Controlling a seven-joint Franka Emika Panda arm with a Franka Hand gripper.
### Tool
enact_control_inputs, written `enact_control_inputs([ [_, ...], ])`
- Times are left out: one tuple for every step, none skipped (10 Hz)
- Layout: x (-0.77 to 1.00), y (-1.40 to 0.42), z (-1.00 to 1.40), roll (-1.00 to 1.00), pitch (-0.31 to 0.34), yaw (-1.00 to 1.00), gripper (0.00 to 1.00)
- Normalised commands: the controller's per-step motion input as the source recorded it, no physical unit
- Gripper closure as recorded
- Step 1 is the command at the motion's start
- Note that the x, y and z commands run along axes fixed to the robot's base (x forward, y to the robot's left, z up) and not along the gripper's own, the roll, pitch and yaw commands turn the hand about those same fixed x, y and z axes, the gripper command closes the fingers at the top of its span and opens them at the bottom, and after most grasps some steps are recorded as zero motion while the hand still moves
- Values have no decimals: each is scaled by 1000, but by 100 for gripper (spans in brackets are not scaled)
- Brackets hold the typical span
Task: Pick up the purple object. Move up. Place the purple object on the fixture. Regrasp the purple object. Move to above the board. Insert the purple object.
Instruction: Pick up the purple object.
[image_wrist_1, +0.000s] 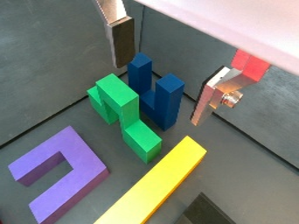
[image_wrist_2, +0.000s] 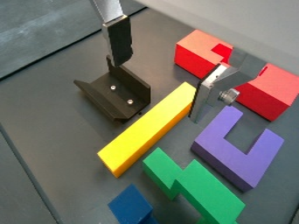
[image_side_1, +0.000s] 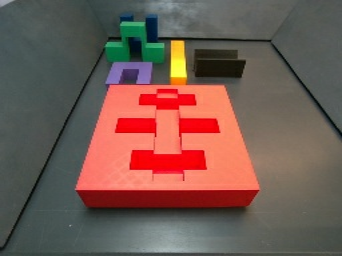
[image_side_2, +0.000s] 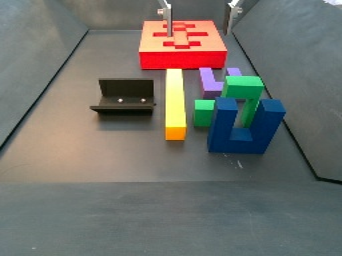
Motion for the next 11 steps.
enact_control_inputs([
  [34, -37, -57, 0, -3, 0, 0],
  [31, 0, 0, 0, 0, 0, 0],
  [0, -177, -74, 0, -90, -49, 0],
  [0, -874, -160, 51, -157, -94, 0],
  [43, -1000, -174, 46, -179, 0, 0],
  [0, -1000, -286, 51, -227, 20, 0],
  [0, -1000, -340, 0, -254, 151, 0],
  [-20, -969, -437, 0, -249, 189, 0],
  [-14, -983, -529, 14, -229, 180, 0],
  [-86, -909, -646, 40, -177, 149, 0],
  [-77, -749, -677, 60, -66, 86, 0],
])
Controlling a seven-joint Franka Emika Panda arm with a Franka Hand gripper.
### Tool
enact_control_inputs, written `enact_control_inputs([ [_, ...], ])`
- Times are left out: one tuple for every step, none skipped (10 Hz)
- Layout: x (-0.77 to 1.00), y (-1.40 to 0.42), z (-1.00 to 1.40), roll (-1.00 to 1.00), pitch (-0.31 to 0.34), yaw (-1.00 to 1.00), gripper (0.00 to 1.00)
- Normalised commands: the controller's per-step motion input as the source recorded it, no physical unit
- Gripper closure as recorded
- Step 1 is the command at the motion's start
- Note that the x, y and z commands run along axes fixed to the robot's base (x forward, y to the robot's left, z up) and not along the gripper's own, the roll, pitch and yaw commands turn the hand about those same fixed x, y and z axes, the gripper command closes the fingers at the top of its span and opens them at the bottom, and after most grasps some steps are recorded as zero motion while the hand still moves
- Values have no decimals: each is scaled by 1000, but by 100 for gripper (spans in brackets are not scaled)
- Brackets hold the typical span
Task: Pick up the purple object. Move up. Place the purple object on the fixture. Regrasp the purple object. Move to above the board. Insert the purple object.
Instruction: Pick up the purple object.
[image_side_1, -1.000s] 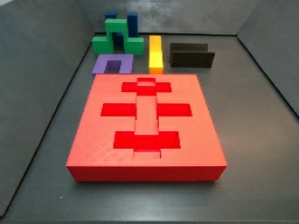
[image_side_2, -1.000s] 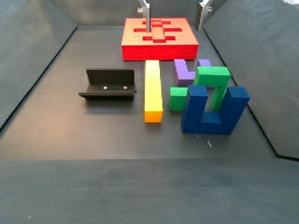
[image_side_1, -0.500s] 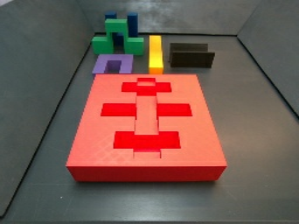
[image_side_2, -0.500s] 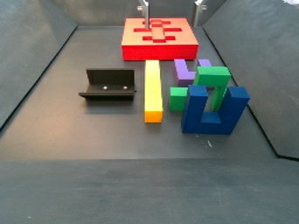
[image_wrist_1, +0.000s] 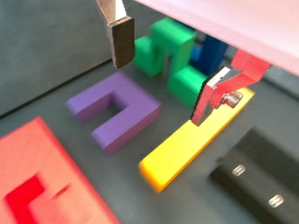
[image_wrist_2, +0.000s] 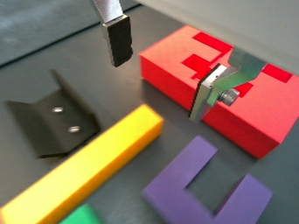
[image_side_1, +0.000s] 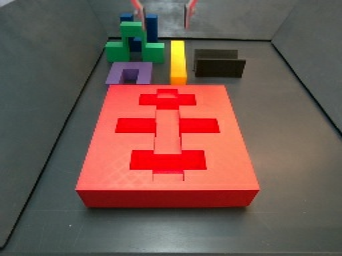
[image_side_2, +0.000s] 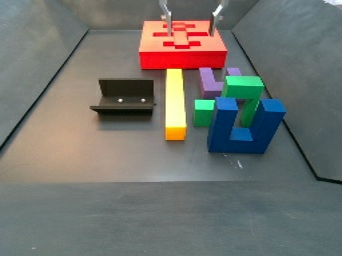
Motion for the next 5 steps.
enact_control_inputs([
  [-140, -611, -760, 87, -60, 0, 0],
  [-263, -423, -609, 103, -91, -40, 0],
  [-100, -120, -243, 64, -43, 20, 0],
  [-254, 0, -454, -44, -186, 0, 0],
  [-211, 0, -554, -11, -229, 0, 0],
])
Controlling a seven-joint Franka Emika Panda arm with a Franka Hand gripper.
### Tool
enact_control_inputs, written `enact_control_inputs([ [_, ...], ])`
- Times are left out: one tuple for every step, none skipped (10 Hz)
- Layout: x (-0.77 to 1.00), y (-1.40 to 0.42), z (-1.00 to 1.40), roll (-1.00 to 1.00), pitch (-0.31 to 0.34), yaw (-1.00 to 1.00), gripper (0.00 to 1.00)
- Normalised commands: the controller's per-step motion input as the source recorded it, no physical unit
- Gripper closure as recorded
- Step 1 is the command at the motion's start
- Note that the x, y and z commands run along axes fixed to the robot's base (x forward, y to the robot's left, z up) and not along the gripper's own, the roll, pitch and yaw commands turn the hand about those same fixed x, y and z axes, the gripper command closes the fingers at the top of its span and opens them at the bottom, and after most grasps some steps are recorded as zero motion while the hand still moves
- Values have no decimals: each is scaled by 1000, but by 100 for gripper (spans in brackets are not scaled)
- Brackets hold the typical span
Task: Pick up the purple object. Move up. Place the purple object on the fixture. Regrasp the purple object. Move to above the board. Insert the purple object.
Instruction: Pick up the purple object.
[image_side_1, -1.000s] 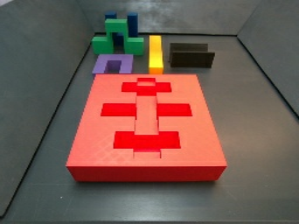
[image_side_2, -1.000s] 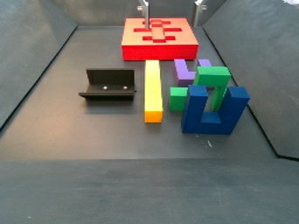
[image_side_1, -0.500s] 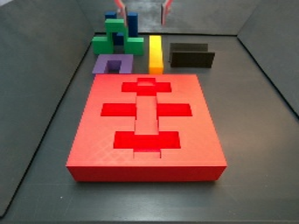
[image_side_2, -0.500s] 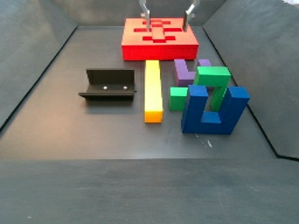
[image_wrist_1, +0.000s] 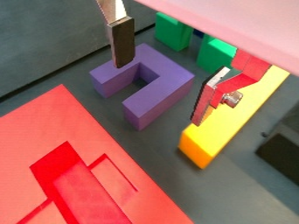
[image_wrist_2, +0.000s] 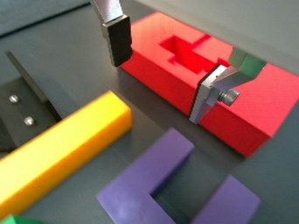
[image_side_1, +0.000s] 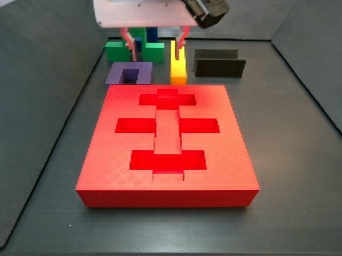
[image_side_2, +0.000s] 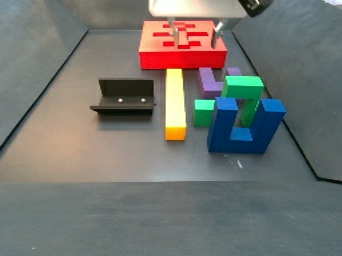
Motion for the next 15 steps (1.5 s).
enact_control_inputs([
  [-149, 0, -369, 0, -154, 0, 0],
  [-46, -51, -337, 74, -90, 23, 0],
  [0, -54, -303, 104, -60, 3, 0],
  [0, 0, -380, 119, -59, 0, 0],
  [-77, 0, -394, 149, -30, 0, 0],
  [-166, 0, -374, 169, -11, 0, 0],
  [-209, 0, -354, 190, -14, 0, 0],
  [-163, 0, -240, 199, 0, 0, 0],
  [-120, 37, -83, 151, 0, 0, 0],
  [-31, 3, -89, 136, 0, 0, 0],
  [0, 37, -183, 134, 0, 0, 0],
  [0, 111, -186, 144, 0, 0, 0],
  [0, 140, -177, 150, 0, -11, 0],
  [0, 31, -129, 141, 11, -3, 0],
  [0, 0, -100, 147, 29, -63, 0],
])
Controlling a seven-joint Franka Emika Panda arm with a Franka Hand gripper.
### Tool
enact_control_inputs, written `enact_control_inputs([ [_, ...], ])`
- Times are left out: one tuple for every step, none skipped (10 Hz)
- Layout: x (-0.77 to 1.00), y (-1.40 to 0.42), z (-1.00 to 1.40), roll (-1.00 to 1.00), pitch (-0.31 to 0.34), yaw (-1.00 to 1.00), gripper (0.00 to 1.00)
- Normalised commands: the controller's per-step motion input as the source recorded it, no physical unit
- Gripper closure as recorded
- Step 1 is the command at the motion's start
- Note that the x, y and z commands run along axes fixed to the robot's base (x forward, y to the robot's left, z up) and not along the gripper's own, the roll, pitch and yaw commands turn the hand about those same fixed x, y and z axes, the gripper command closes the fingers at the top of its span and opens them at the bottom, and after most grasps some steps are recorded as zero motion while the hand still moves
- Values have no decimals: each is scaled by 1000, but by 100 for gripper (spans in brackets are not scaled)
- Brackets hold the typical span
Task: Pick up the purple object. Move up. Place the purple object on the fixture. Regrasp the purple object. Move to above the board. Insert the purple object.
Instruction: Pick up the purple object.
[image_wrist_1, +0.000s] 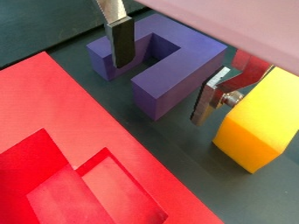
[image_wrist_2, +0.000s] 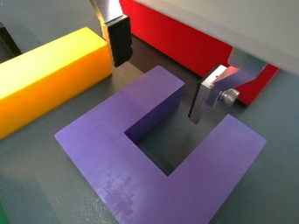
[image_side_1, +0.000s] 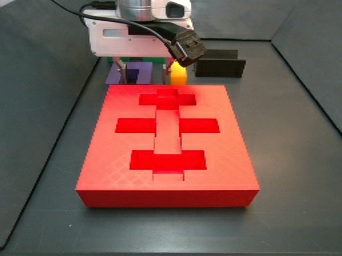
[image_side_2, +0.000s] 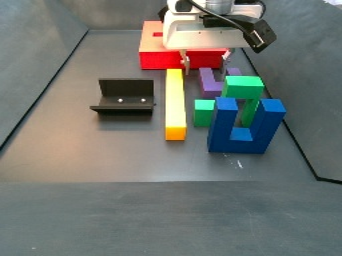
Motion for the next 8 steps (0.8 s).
enact_control_inputs([
  [0, -6, -143, 160, 24, -149, 0],
  [-51, 0, -209, 164, 17, -197, 0],
  [-149, -34, -203, 153, 9, -220, 0],
  [-137, 0, -126, 94, 0, -226, 0],
  [-120, 0, -63, 27, 0, -51, 0],
  [-54, 0, -31, 0, -17, 0, 0],
  [-43, 0, -71, 0, -47, 0, 0],
  [0, 0, -100, 0, -83, 0, 0],
])
